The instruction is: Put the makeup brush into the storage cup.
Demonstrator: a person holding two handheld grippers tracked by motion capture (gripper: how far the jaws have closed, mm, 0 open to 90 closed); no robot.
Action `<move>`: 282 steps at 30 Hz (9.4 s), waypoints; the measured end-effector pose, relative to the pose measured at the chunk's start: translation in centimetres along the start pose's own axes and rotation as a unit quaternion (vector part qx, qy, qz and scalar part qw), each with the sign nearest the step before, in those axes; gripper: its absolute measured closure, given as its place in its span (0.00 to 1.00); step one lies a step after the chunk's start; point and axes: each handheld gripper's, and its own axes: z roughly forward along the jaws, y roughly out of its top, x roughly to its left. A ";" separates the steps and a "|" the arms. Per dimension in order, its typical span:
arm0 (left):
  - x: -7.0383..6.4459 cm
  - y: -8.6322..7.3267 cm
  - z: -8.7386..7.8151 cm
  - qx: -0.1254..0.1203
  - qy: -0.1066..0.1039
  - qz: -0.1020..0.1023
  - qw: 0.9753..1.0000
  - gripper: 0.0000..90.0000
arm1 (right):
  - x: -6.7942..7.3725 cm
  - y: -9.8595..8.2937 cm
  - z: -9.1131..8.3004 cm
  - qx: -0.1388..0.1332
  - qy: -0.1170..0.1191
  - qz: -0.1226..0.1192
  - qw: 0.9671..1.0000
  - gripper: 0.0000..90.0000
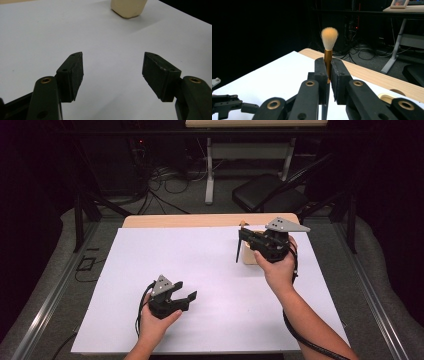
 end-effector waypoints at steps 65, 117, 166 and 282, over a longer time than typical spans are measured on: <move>-0.1 0.0 -0.2 -0.008 -0.002 0.001 1.000 0.38 | -5.7 3.0 -0.4 -0.025 -0.099 0.005 0.995 0.93; -0.1 -0.1 -0.3 -0.010 -0.003 -0.002 1.000 0.38 | -7.8 0.7 0.7 0.002 -0.135 0.010 0.991 0.93; -0.1 -0.1 -0.3 -0.006 -0.004 0.001 1.000 0.38 | -7.9 -3.0 1.5 0.036 -0.140 0.009 0.990 0.93; -0.1 -0.1 -0.3 -0.006 -0.003 0.000 1.000 0.38 | -7.2 -5.6 2.1 0.066 -0.143 0.009 0.987 0.40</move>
